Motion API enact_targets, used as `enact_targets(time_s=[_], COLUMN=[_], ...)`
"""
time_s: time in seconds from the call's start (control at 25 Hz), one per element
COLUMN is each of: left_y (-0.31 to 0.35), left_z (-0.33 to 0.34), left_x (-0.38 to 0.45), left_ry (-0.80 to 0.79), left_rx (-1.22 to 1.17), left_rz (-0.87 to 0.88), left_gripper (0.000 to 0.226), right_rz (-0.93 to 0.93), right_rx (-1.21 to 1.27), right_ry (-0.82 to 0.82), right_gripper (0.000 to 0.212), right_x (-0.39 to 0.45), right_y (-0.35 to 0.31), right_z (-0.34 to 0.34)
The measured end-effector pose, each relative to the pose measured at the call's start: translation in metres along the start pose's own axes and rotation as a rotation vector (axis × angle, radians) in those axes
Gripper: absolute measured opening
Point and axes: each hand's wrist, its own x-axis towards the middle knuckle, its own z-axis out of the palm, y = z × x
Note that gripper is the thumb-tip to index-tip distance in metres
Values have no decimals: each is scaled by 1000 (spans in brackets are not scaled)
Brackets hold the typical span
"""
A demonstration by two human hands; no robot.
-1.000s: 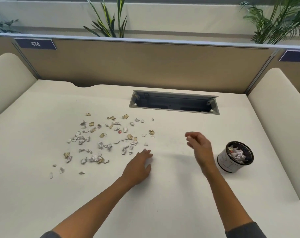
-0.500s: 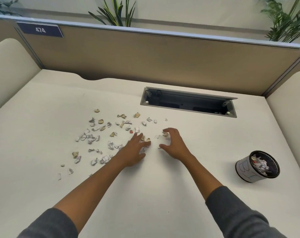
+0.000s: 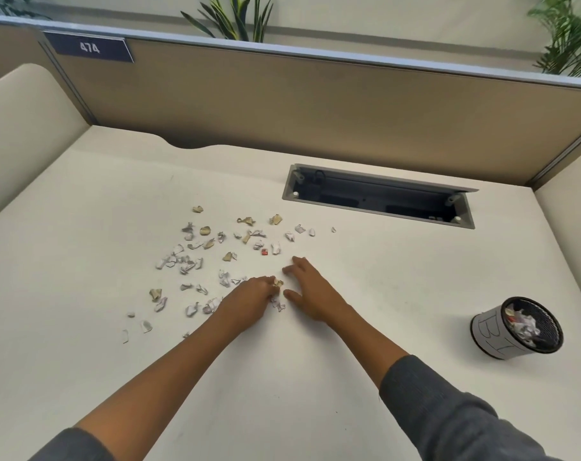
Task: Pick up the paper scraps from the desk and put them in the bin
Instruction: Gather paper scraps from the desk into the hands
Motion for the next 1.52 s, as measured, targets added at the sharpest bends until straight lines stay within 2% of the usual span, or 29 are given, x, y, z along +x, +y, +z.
enact_targets(time_s=[0.12,0.24,0.4,0.52,0.6,0.76,0.88,1.04,1.2,1.36,1.52], left_y=[0,2,7,11,12,16,31,63,102,149,199], left_z=[5,10,11,5,-2,-21,-35,-40,-34,-21,2], left_x=[-3,-5,-7,-11,-15,-28,-33,-24,-10,3,9], left_ry=[18,50,100,171,198,234,199,133,44,-42,-119], left_rx=[-6,2,5,-143,-338,-780,-1009,-1139,-1128,-1118,-1128], left_rz=[-64,-101,-151,-252,-377,-576,-552,-481,-414,-316,-284], left_gripper=[24,25,24,19,13,6,2,6,6,7,8], right_rz=[-27,-64,-42,-10,49,278,383,370,329,372,479], right_rx=[-104,-179,-317,-285,-128,467,847,1020,974,873,490], right_ry=[40,153,141,152,181,223,205,252,428,673,860], right_gripper=[38,19,18,23,25,18,11,10,11,13,14], right_x=[-5,-16,-31,-41,-47,-63,-79,-99,-132,-183,-233], right_y=[-3,-4,2,7,11,17,21,25,42,85,132], right_z=[5,8,8,6,2,-7,-10,-24,-69,-125,-164])
